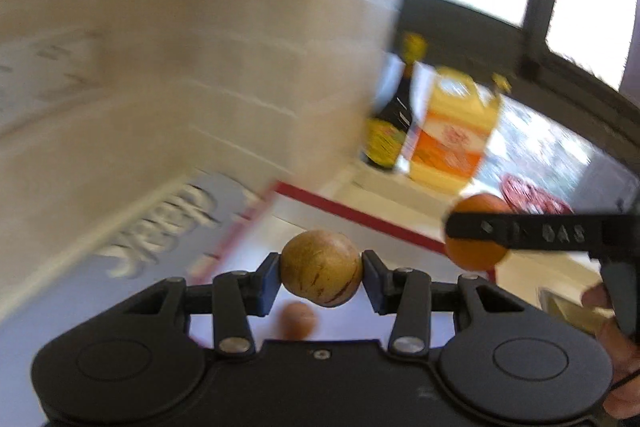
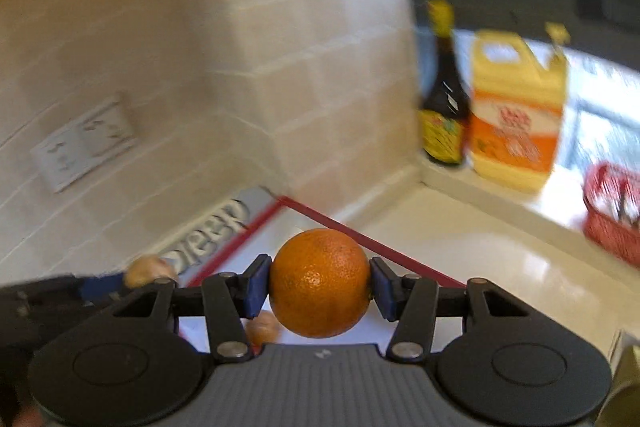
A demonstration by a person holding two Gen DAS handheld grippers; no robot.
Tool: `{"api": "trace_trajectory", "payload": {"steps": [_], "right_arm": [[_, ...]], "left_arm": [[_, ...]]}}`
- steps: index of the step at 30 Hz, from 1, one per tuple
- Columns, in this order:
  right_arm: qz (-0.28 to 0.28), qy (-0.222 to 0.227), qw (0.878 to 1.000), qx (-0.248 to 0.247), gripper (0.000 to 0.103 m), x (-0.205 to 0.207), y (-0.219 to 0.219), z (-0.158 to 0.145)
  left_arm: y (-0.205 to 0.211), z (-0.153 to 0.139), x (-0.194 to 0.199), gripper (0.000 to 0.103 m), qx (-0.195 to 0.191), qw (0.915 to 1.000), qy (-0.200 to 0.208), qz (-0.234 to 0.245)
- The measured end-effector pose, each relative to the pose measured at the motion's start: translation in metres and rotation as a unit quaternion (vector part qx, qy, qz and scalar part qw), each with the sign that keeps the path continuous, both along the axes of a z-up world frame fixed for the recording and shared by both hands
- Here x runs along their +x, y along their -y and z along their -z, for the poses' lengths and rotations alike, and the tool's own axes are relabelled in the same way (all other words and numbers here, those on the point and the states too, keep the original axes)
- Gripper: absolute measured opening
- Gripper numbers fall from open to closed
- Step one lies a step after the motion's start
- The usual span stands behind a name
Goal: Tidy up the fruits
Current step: 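Place both held fruits into the white box and open both tools, then move both tools back to the remaining fruits on the mat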
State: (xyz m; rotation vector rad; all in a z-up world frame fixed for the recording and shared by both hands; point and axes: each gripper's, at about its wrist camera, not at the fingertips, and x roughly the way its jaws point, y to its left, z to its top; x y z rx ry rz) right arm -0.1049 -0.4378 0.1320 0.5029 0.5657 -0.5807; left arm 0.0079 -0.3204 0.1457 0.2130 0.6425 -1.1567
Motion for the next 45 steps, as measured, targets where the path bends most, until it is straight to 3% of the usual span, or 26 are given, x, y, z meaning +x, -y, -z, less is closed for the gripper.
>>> {"api": "trace_trajectory", "payload": {"steps": [4, 10, 15, 25, 28, 30, 32, 37, 41, 45], "right_arm": [[0.009, -0.03, 0.999, 0.039, 0.054, 0.007, 0.034, 0.038], [0.003, -0.061, 0.995, 0.085, 0.054, 0.033, 0.053, 0.091], [0.01, -0.078, 0.992, 0.099, 0.054, 0.041, 0.054, 0.116], [0.011, -0.089, 0.991, 0.1, 0.056, 0.047, 0.055, 0.123], [0.008, -0.079, 0.992, 0.102, 0.055, 0.042, 0.056, 0.115], [0.006, -0.059, 0.995, 0.084, 0.055, 0.035, 0.054, 0.097], [0.01, -0.033, 0.998, 0.055, 0.055, 0.025, 0.05, 0.071], [0.01, 0.026, 1.0, 0.007, 0.055, 0.0, 0.029, 0.01], [-0.011, 0.067, 0.998, -0.001, 0.056, -0.009, 0.007, -0.022], [-0.068, 0.094, 0.993, -0.004, 0.056, 0.002, -0.025, -0.04]], "left_arm": [[0.043, 0.044, -0.013, 0.052, 0.05, 0.998, -0.017, 0.036], [0.068, 0.086, -0.017, 0.052, 0.105, 0.9927, -0.019, 0.056], [0.079, 0.098, -0.013, 0.052, 0.122, 0.9898, -0.018, 0.071], [0.079, 0.103, -0.01, 0.057, 0.129, 0.9888, -0.023, 0.072], [0.07, 0.094, -0.01, 0.059, 0.12, 0.9899, -0.02, 0.073], [0.054, 0.077, -0.007, 0.059, 0.09, 0.993, -0.015, 0.075], [0.029, 0.054, 0.0, 0.066, 0.052, 0.9962, -0.015, 0.067], [-0.044, 0.001, 0.02, 0.068, -0.015, 0.9999, 0.003, -0.004], [-0.109, -0.038, 0.035, 0.068, -0.056, 0.9949, 0.032, -0.078], [-0.168, -0.061, 0.052, 0.068, -0.081, 0.9845, 0.051, -0.147]]}}
